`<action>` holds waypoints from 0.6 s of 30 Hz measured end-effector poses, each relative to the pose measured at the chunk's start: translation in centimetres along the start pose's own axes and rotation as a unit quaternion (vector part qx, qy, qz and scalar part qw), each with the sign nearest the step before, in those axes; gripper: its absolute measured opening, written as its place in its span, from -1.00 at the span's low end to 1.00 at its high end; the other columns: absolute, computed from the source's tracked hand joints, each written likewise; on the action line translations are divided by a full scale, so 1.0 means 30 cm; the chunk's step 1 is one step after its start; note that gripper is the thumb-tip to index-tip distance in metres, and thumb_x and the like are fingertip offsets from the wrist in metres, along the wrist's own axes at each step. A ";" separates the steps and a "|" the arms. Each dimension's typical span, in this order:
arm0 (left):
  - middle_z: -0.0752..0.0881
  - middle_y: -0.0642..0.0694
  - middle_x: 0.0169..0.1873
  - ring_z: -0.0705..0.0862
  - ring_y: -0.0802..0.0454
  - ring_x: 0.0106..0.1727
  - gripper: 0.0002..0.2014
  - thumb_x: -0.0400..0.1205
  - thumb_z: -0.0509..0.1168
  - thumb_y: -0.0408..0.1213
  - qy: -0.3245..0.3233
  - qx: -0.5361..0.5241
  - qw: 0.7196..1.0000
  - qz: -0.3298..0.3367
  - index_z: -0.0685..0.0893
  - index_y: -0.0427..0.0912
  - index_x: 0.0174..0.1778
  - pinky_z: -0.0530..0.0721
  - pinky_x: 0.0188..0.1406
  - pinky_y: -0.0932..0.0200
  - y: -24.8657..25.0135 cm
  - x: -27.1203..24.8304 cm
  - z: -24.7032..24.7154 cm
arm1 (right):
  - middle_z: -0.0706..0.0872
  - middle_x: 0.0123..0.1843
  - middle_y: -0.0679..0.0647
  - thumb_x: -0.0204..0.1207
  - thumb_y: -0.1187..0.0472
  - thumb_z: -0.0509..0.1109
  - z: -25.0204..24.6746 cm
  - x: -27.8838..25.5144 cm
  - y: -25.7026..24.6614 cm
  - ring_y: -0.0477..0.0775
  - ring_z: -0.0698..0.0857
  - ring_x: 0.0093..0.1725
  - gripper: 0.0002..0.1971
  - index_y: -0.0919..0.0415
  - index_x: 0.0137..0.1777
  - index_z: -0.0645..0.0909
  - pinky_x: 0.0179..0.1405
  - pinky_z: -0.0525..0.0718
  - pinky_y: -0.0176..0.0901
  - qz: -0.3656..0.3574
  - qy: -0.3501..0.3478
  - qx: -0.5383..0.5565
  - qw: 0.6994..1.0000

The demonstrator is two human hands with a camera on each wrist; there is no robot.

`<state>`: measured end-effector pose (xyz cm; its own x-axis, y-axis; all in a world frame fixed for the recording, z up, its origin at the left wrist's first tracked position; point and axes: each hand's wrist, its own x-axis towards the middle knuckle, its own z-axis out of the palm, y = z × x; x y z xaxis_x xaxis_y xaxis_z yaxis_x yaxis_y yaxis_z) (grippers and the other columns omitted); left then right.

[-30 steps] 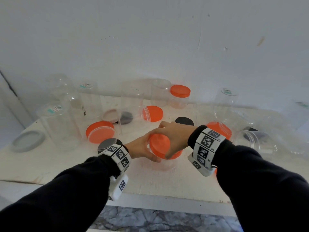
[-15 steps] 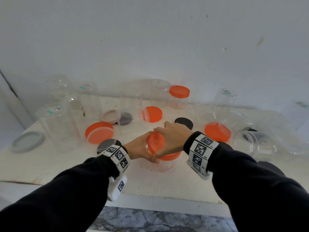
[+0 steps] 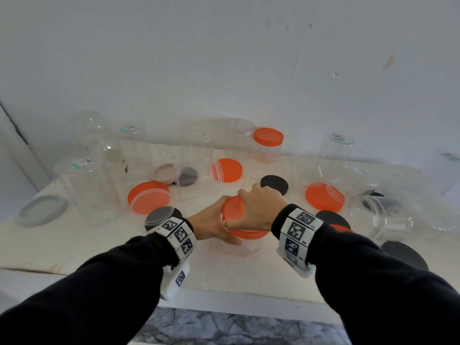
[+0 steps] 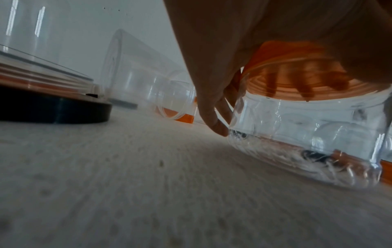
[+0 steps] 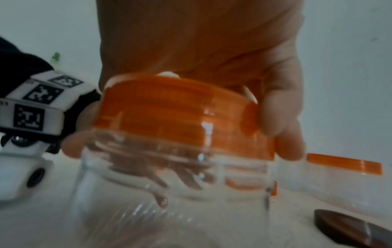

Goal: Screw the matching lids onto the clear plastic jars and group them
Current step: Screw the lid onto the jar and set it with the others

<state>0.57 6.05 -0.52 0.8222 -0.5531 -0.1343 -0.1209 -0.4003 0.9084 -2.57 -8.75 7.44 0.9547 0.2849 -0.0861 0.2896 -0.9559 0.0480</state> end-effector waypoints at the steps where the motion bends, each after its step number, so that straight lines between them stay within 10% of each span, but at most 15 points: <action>1: 0.50 0.05 0.21 0.52 0.10 0.25 -0.10 0.27 0.61 -0.43 -0.002 0.000 1.000 -0.001 0.22 -0.05 0.42 0.55 0.11 0.33 -0.002 0.000 -0.003 | 0.50 -0.05 0.10 0.30 -0.49 0.23 -0.005 -0.002 0.000 0.06 0.47 -0.23 -0.24 0.16 0.23 0.51 -0.28 0.45 -0.14 0.003 -0.011 -0.008 1.000; 8: 0.44 0.04 0.36 0.45 0.08 0.40 0.12 0.11 0.66 -0.08 -0.006 0.015 1.000 -0.007 0.17 -0.02 0.54 0.54 0.35 0.05 -0.018 -0.001 -0.002 | 0.13 0.58 -0.04 0.30 -0.16 0.54 -0.076 0.002 0.056 0.16 0.32 0.48 0.00 -0.24 0.60 -0.06 0.38 0.46 0.15 -0.119 -0.194 0.042 0.973; 15: 0.49 0.03 0.33 0.47 0.11 0.39 0.10 0.03 0.62 0.00 -0.011 -0.002 1.000 -0.008 0.22 -0.01 0.48 0.55 0.34 0.04 -0.015 -0.005 -0.004 | 0.47 0.27 0.12 0.26 -0.49 0.30 -0.052 0.002 0.019 0.12 0.52 -0.03 -0.13 -0.01 0.49 0.30 -0.16 0.51 -0.07 -0.054 -0.101 -0.057 0.992; 18: 0.47 0.02 0.34 0.47 0.08 0.39 0.14 0.04 0.62 0.01 -0.011 0.014 1.000 -0.008 0.17 -0.02 0.51 0.54 0.31 0.10 -0.017 0.000 -0.004 | 0.37 0.46 0.14 0.27 -0.51 0.26 -0.044 0.003 0.026 0.21 0.53 0.25 -0.04 -0.03 0.59 0.13 -0.01 0.53 -0.01 -0.037 -0.117 -0.060 0.991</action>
<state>0.68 6.34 -0.94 0.8114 -0.5629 -0.1573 -0.1238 -0.4286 0.8949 -2.17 -9.38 8.79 0.8924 0.3161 -0.3222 0.3775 -0.9140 0.1489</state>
